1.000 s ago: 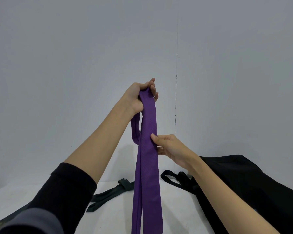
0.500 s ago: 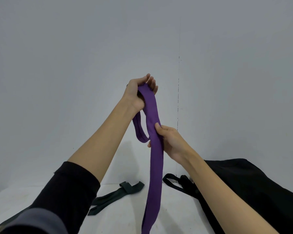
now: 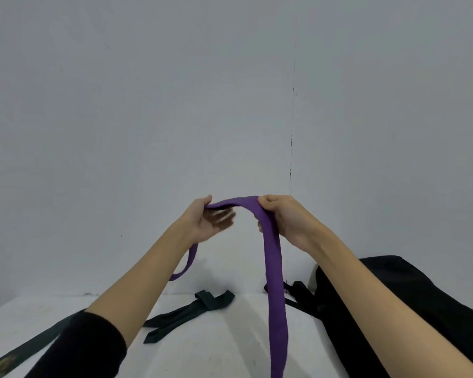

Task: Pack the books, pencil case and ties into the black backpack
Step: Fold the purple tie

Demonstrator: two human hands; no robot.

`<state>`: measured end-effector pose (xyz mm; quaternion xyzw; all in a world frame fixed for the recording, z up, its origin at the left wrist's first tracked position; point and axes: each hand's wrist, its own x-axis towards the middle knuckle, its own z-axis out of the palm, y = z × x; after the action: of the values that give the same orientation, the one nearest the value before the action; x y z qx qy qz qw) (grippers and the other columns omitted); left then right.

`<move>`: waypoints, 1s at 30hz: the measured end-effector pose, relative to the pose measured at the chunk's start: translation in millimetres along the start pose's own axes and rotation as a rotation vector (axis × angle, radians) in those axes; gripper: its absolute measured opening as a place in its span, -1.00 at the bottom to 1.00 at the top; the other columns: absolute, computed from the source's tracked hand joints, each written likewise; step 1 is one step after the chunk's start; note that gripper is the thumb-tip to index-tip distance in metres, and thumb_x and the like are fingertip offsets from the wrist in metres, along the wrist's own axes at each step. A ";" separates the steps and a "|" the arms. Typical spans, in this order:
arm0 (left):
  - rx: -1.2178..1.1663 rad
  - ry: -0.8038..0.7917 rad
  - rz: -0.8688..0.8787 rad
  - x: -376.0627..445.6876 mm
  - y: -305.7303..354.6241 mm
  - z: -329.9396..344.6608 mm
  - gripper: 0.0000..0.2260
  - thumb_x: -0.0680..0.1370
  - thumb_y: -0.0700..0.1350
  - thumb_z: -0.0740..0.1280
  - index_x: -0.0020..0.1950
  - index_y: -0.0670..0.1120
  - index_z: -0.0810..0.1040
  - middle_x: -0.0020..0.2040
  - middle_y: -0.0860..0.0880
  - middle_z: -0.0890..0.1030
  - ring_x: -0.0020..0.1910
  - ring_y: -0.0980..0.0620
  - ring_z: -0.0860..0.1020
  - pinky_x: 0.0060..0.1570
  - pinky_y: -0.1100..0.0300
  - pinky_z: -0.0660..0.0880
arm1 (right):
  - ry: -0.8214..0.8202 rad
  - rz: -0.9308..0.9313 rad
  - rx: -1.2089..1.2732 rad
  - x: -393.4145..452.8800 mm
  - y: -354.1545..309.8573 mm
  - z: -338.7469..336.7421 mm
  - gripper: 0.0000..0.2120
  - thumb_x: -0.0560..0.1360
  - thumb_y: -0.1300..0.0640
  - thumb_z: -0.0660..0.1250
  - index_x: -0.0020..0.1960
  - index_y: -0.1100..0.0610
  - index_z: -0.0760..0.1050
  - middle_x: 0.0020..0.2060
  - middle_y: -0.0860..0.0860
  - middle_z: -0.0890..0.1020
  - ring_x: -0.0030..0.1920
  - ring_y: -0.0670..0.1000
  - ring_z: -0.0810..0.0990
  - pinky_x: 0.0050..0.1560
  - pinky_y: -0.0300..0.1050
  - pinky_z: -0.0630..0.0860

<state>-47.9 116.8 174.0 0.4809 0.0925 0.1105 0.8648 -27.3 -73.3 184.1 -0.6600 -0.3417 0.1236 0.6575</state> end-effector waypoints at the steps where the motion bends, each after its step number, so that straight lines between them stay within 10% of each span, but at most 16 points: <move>1: 0.153 -0.029 -0.062 -1.8 -8.2 -8.0 -0.52 0.64 0.13 0.08 -0.07 -0.29 0.49 -0.18 -0.23 0.62 -0.18 -0.15 0.61 -0.15 0.02 0.53 | 0.005 -0.002 0.007 0.3 -2.0 -1.5 -0.72 0.60 0.19 0.15 -0.25 0.16 0.49 -0.46 -0.06 0.54 -0.41 -0.04 0.45 -0.20 -0.16 0.36; 4: 0.856 -0.074 -0.170 -14.8 -22.4 -27.7 -0.19 0.47 0.44 -0.18 -0.22 -0.23 0.53 -0.27 -0.17 0.66 -0.33 -0.07 0.64 -0.27 0.14 0.56 | -0.010 0.006 0.024 1.2 -5.7 -5.0 -0.72 0.60 0.19 0.15 -0.25 0.17 0.47 -0.43 -0.02 0.50 -0.42 -0.03 0.42 -0.20 -0.15 0.35; 8: 1.263 0.015 0.122 -24.8 -29.6 -27.1 -0.36 0.46 0.42 -0.16 -0.42 -0.10 0.24 -0.47 -0.01 0.37 -0.53 0.07 0.33 -0.37 0.24 0.39 | -0.005 0.023 -0.003 2.0 -2.3 -3.2 -0.79 0.60 0.19 0.15 -0.19 0.20 0.44 -0.40 -0.01 0.48 -0.40 -0.05 0.42 -0.19 -0.17 0.35; 11: 1.075 -0.002 0.413 -25.7 -32.2 -18.0 -0.46 0.46 0.37 0.01 -0.23 -0.11 0.37 -0.26 0.00 0.47 -0.35 0.07 0.43 -0.18 0.18 0.48 | -0.010 0.028 -0.016 3.8 1.8 0.1 -0.82 0.60 0.16 0.16 -0.14 0.20 0.43 -0.37 0.00 0.47 -0.36 -0.04 0.41 -0.19 -0.16 0.35; 16: 0.693 -0.451 0.342 -31.0 -40.7 0.7 -0.39 0.47 0.34 0.12 0.34 -0.05 0.40 0.23 -0.02 0.56 0.19 -0.01 0.56 0.19 0.07 0.49 | -0.031 0.007 -0.002 -0.7 -4.9 0.4 -0.80 0.59 0.14 0.16 -0.13 0.20 0.47 -0.44 -0.02 0.49 -0.45 -0.06 0.42 -0.30 -0.22 0.40; 23: 0.468 -0.360 0.349 -34.7 -62.8 28.0 -0.94 0.56 -0.16 0.30 -0.05 -0.13 0.47 -0.27 -0.04 0.45 -0.30 0.04 0.52 -0.08 0.16 0.49 | 0.136 0.020 -0.045 -1.6 -12.7 -10.1 -0.65 0.56 0.06 0.24 -0.37 0.11 0.29 -0.55 -0.02 0.28 -0.53 -0.05 0.18 -0.48 -0.24 0.18; 30: 0.841 -0.023 0.634 -23.8 -95.1 33.8 -0.83 0.48 -0.30 0.29 -0.16 -0.06 0.38 -0.35 0.00 0.39 -0.41 0.07 0.33 -0.42 0.34 0.34 | 0.245 0.031 -0.064 4.0 -3.6 -3.9 -0.63 0.51 0.04 0.30 -0.38 0.10 0.24 -0.54 -0.01 0.26 -0.53 -0.05 0.15 -0.50 -0.24 0.14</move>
<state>-52.1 34.0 111.9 0.7921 -0.0309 0.3147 0.5221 -23.0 -74.2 189.0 -0.6960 -0.2526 0.0411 0.6709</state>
